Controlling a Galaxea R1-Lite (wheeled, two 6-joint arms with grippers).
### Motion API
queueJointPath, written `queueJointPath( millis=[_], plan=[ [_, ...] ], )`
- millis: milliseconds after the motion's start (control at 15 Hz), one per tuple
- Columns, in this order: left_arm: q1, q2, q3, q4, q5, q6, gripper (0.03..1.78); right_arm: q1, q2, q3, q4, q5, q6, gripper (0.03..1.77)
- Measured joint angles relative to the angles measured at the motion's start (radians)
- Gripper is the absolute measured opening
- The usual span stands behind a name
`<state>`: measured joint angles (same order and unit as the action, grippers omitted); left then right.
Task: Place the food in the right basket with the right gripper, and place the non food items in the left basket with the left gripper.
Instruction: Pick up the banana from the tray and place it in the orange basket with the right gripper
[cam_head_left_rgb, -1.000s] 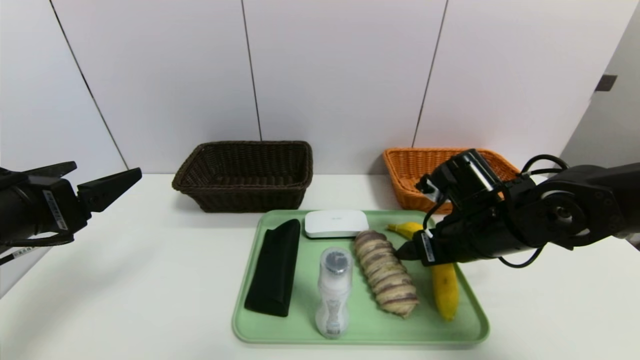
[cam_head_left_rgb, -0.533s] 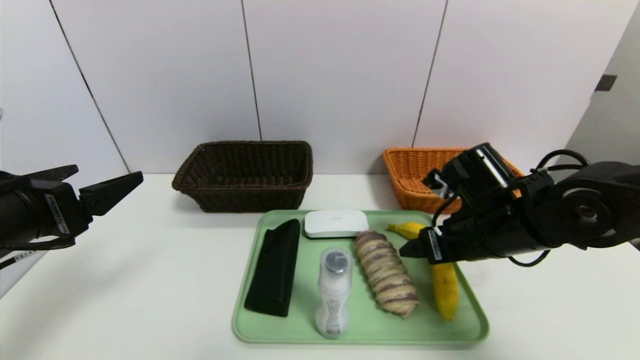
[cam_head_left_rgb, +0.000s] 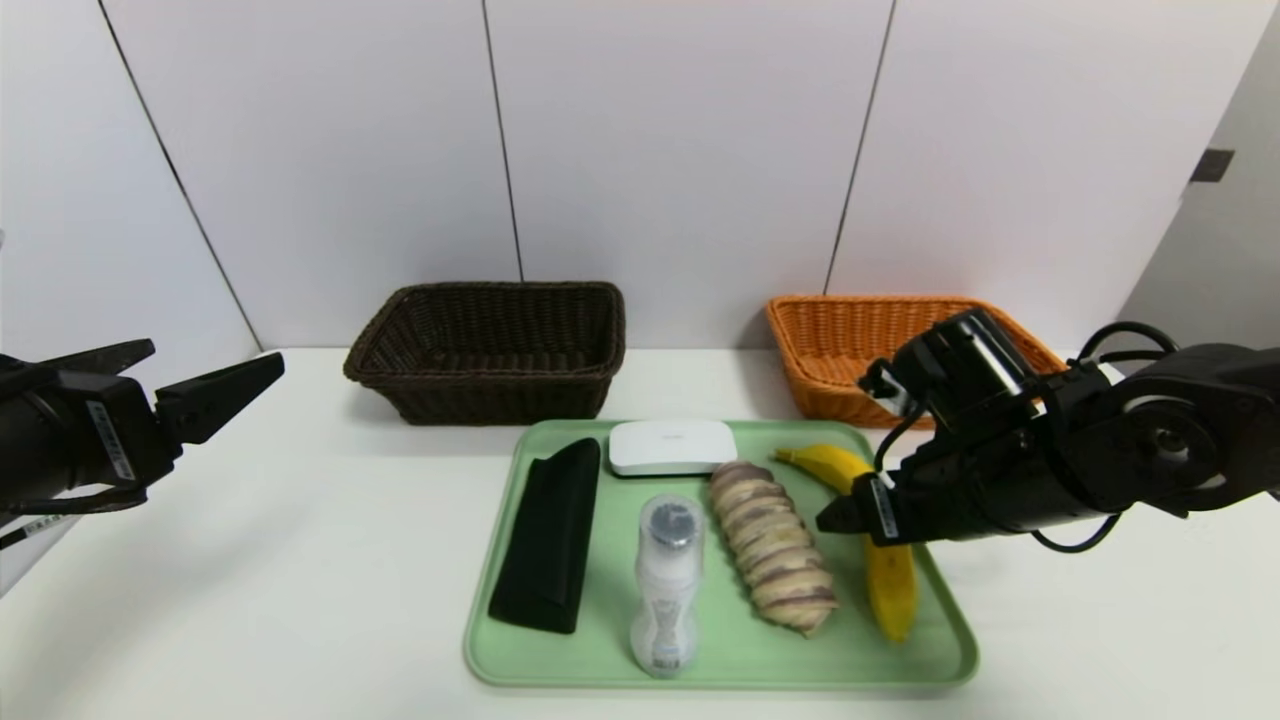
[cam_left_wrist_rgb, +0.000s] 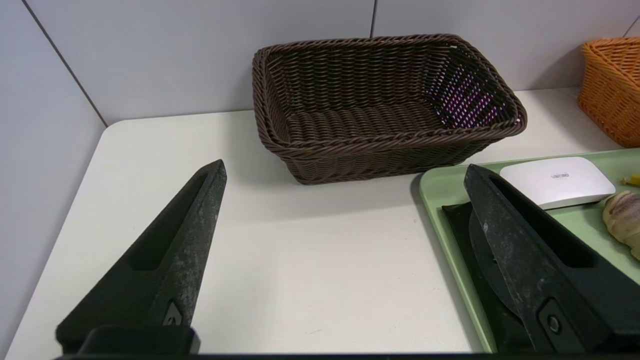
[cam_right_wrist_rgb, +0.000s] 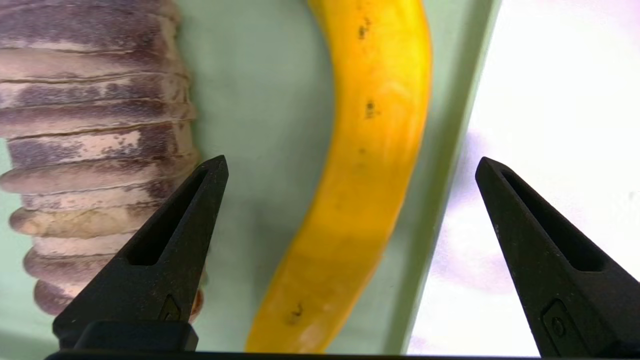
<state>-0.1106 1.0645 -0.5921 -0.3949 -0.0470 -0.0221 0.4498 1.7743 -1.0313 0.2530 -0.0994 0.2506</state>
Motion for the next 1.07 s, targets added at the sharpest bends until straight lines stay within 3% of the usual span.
queueJointPath(
  millis=[733, 933, 1067],
  plan=[
    [0.0, -0.012, 0.017, 0.0, 0.0, -0.002, 1.69, 0.011, 0.013, -0.008, -0.033, -0.006, -0.015, 1.71],
    [0.0, -0.013, 0.021, 0.0, 0.0, -0.002, 1.69, 0.018, 0.012, -0.004, -0.053, -0.046, -0.038, 1.71],
    [0.0, -0.013, 0.027, -0.001, 0.0, -0.002, 1.69, 0.021, 0.011, -0.002, -0.053, -0.047, -0.04, 1.71]
  ],
)
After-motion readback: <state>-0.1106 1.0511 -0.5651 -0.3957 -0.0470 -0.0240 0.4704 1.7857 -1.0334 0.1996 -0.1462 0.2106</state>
